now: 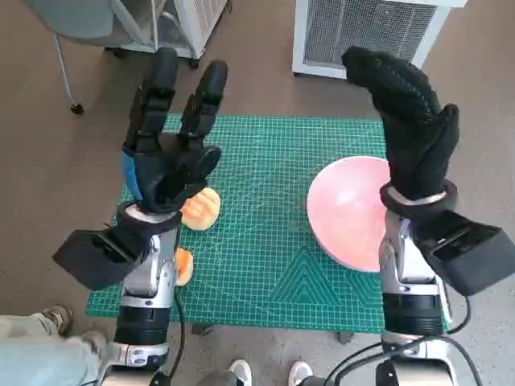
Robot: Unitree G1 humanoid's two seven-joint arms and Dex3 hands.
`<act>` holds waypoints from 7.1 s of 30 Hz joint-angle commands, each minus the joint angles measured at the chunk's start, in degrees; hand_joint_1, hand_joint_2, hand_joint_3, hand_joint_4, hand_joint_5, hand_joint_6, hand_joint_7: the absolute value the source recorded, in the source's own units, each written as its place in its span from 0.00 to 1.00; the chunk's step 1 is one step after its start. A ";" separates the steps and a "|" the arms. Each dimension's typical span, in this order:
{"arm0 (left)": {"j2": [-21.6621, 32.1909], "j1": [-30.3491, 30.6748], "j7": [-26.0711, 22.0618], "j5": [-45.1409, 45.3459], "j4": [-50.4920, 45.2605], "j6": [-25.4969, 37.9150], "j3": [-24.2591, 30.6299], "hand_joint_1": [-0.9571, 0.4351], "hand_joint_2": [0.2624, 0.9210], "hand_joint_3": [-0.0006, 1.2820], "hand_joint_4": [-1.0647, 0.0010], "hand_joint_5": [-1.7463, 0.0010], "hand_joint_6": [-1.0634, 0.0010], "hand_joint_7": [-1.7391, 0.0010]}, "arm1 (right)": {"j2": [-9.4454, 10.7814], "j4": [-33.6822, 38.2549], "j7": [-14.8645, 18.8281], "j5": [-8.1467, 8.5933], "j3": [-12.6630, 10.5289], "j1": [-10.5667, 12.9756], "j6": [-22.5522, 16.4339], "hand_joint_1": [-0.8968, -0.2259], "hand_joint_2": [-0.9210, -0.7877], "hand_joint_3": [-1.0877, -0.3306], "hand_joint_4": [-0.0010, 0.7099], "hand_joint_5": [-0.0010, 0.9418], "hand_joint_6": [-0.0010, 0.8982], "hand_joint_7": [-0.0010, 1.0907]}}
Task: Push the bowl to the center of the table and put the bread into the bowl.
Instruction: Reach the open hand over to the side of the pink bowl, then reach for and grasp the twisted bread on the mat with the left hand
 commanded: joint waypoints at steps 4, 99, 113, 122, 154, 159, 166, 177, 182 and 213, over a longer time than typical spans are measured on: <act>0.42 0.82 0.53 0.90 -0.21 -0.36 -0.04 0.69 1.00 0.12 0.56 0.99 0.54 0.99 | 0.14 -0.06 -0.89 -1.08 -0.09 1.40 0.37 0.37 0.00 0.36 0.39 0.00 0.00 0.59; 1.90 1.76 0.75 0.18 -1.67 0.98 0.46 0.67 1.00 0.12 0.56 1.00 0.54 0.99 | 0.38 51.93 -9.23 -5.66 -9.38 -4.16 3.25 0.36 0.00 0.34 0.36 0.01 0.09 0.42; 2.11 1.89 1.01 0.34 -1.63 0.94 0.45 0.66 1.00 0.12 0.56 1.00 0.54 1.00 | 3.00 53.51 -9.48 -5.10 -10.26 -9.27 6.47 0.36 0.00 0.36 0.40 0.02 0.11 0.40; 2.10 2.63 1.31 0.61 -2.91 1.36 0.19 0.66 1.00 0.12 0.56 1.00 0.54 1.00 | 4.29 54.16 -10.21 -5.22 -10.82 -11.90 8.91 0.35 0.00 0.38 0.39 0.01 0.13 0.39; 2.34 3.65 1.72 0.16 -7.20 5.15 -0.63 0.65 1.00 0.13 0.57 1.00 0.55 1.00 | 2.68 27.27 -1.05 -4.32 -2.88 -4.98 -11.29 0.33 0.00 0.35 0.39 0.00 0.05 0.52; 4.17 3.49 0.32 -0.86 -8.64 6.46 0.05 0.65 1.00 0.13 0.58 1.00 0.55 1.00 | 2.75 17.93 2.83 -1.78 -0.47 -2.00 -10.12 0.32 0.00 0.37 0.38 0.00 0.04 0.55; 10.94 3.52 -3.25 -1.15 -12.49 9.49 2.42 0.62 1.00 0.12 0.60 1.00 0.56 1.00 | 2.53 8.09 3.25 -1.85 1.83 1.45 -7.47 0.31 0.00 0.39 0.39 0.00 0.04 0.57; 32.15 7.29 -15.42 2.06 -14.78 11.64 8.26 0.57 1.00 0.08 0.63 1.00 0.59 1.00 | 2.54 2.59 1.13 -3.86 2.64 3.91 -5.87 0.31 0.00 0.39 0.40 0.01 0.03 0.57; 39.12 10.61 -18.21 4.84 -16.78 11.53 10.63 0.54 0.99 0.04 0.63 1.00 0.58 0.99 | 2.63 1.99 0.04 -4.69 2.69 4.36 -5.69 0.31 0.00 0.38 0.39 0.00 0.02 0.58; 51.38 33.14 -27.80 13.77 -31.93 22.94 12.50 0.49 0.92 0.00 0.59 1.00 0.51 0.97 | 3.25 4.56 -1.80 -4.27 2.91 3.94 -5.59 0.25 0.00 0.38 0.39 0.00 0.00 0.61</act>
